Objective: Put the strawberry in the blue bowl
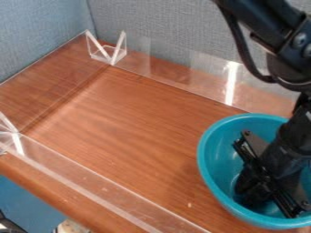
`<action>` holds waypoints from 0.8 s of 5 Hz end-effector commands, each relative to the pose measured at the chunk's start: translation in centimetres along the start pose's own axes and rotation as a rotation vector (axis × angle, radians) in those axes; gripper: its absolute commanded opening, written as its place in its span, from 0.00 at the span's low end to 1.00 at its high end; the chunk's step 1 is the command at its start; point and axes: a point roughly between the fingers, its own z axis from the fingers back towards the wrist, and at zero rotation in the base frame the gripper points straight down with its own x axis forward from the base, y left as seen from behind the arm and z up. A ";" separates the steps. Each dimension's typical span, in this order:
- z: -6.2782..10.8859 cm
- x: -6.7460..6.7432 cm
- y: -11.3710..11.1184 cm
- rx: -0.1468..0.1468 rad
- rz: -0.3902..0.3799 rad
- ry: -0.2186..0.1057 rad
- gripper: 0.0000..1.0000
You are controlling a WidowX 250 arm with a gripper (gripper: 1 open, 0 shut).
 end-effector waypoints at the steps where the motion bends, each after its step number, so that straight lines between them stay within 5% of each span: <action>1: 2.8 0.3 0.5 0.014 0.008 -0.077 0.00; 3: 3.0 0.1 0.9 0.046 0.003 -0.057 0.00; 4: 3.5 0.1 1.2 0.057 0.008 -0.058 1.00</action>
